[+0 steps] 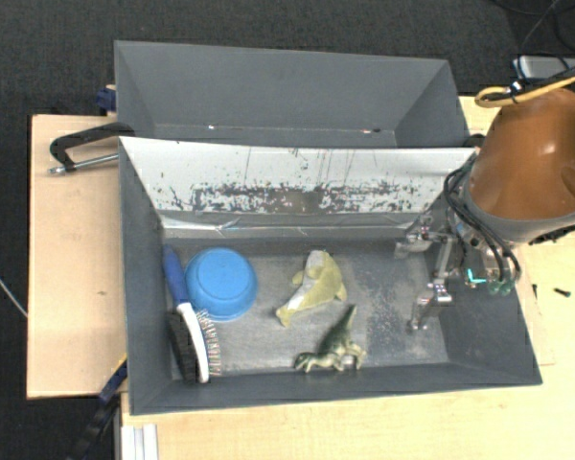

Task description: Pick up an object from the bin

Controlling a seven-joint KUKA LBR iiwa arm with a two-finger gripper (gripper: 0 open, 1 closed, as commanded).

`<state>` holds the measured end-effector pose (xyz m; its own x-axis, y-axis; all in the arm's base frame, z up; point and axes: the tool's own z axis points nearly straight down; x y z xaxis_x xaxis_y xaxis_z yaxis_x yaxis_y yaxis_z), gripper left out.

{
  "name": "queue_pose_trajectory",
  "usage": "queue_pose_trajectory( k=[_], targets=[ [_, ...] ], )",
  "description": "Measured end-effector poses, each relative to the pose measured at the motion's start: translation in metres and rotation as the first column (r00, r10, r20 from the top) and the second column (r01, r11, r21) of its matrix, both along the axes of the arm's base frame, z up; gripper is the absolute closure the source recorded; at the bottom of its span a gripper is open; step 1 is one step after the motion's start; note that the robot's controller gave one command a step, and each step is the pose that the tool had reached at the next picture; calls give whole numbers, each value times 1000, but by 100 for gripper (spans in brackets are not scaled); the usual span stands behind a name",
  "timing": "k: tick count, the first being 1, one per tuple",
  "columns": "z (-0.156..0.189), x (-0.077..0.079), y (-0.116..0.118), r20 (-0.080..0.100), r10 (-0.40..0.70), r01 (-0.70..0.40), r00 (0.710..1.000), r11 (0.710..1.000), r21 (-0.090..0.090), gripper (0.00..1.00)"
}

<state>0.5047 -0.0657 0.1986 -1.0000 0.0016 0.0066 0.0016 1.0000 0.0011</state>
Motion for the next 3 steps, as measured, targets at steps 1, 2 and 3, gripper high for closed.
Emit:
queue_pose_trajectory(
  k=[1,2,3],
  targets=[
    [-123,7,67,17,309,-309,951,951,-9,0],
    [-97,9,131,13,627,-627,779,779,-3,0],
    [-93,29,141,7,721,-721,693,693,-5,0]
  ],
)
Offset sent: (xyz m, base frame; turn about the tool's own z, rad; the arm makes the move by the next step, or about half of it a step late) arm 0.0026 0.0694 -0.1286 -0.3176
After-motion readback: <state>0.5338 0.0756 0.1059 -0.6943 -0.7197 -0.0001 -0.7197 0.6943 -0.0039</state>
